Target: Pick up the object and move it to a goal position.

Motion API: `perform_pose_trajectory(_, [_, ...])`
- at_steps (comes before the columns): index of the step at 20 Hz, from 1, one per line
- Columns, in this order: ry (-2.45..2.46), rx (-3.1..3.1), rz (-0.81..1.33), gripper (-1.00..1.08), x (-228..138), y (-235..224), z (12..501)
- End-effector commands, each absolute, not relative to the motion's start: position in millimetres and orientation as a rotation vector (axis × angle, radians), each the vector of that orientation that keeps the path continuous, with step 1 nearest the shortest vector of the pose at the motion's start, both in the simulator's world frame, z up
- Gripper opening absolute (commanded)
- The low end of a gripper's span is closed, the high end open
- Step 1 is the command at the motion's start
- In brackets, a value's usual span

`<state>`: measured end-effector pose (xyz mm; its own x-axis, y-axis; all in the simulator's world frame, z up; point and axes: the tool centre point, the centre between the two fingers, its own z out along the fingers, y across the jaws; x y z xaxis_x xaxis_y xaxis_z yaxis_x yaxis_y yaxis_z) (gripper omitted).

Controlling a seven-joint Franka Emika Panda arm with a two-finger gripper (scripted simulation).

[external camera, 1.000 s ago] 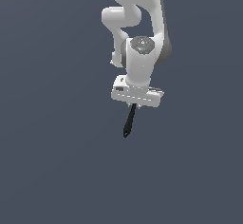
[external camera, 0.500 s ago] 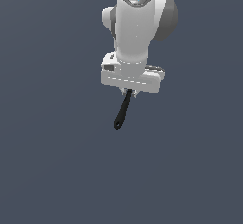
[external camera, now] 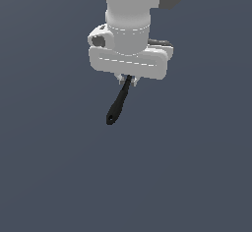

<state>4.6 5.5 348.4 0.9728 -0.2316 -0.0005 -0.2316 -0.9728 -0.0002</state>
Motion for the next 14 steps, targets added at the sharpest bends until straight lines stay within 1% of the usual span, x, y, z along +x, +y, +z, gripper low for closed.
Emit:
perform_pose_trajectory(1, [0.366, -3.120, 0.000, -1.00, 8, 2, 364])
perform_pose_trajectory(7, [0.365, -3.120, 0.000, -1.00, 14, -4, 385])
perform_pose_trajectory(14, [0.365, -3.120, 0.000, -1.00, 17, -5, 391])
